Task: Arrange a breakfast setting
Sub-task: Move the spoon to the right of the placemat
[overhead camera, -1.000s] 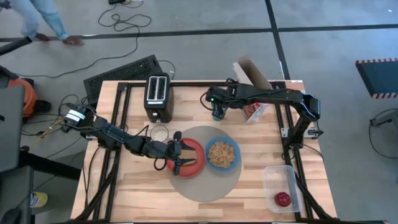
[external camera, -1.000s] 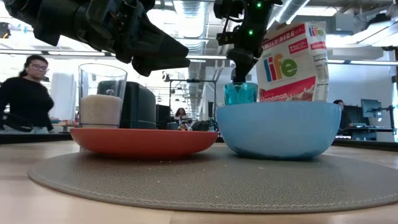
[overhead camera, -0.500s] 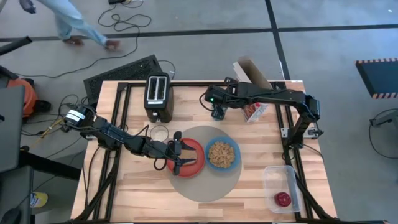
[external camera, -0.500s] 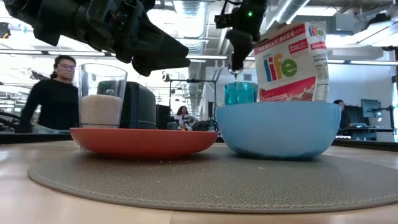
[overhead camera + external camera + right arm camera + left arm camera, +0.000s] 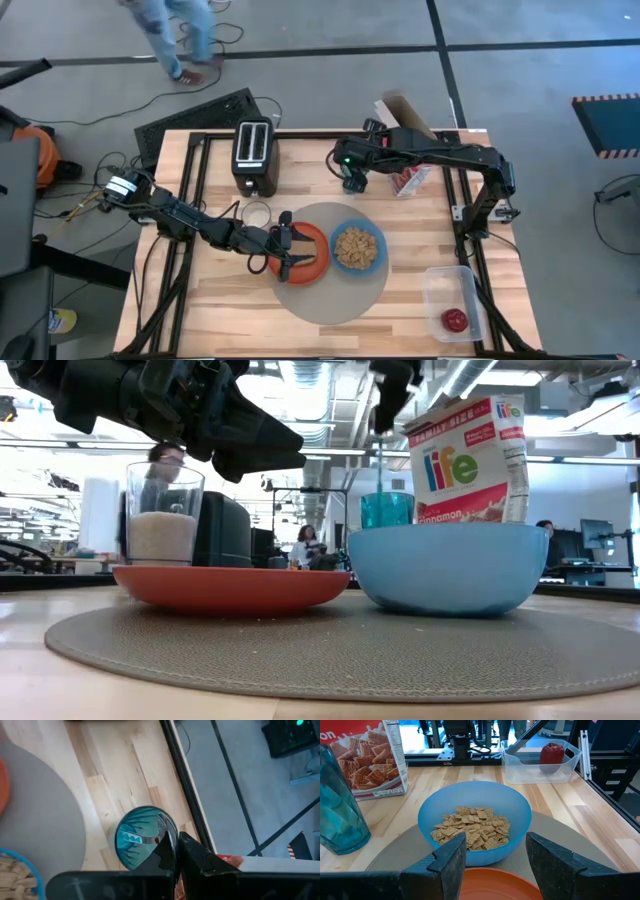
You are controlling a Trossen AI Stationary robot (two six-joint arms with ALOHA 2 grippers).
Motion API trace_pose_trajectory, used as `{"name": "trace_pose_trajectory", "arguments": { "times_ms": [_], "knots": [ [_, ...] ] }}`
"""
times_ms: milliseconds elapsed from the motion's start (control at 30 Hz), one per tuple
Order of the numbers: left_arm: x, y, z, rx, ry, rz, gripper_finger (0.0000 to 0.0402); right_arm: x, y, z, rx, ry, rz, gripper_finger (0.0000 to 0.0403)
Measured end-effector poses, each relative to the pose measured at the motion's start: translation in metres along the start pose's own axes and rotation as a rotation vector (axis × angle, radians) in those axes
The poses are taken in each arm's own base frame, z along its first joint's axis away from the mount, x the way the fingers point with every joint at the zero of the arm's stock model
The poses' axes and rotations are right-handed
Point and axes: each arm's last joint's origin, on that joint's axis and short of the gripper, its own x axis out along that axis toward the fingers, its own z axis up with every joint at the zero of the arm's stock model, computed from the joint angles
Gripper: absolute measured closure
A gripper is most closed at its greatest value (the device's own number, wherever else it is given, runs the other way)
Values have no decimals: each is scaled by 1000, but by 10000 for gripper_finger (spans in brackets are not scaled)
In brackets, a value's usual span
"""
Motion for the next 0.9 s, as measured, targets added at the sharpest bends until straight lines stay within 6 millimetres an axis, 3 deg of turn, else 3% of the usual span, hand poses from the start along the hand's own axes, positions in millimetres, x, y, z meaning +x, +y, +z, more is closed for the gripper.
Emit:
{"name": "trace_pose_trajectory", "arguments": {
  "times_ms": [433, 900],
  "knots": [
    [0, 0, 0, -2, 0, 0, 208, -67, -15, -1, 33, -84, 34, 374],
    [0, 0, 0, -6, -4, 0, 208, -116, -45, -30, 127, -193, 117, 374]
  ]
}}
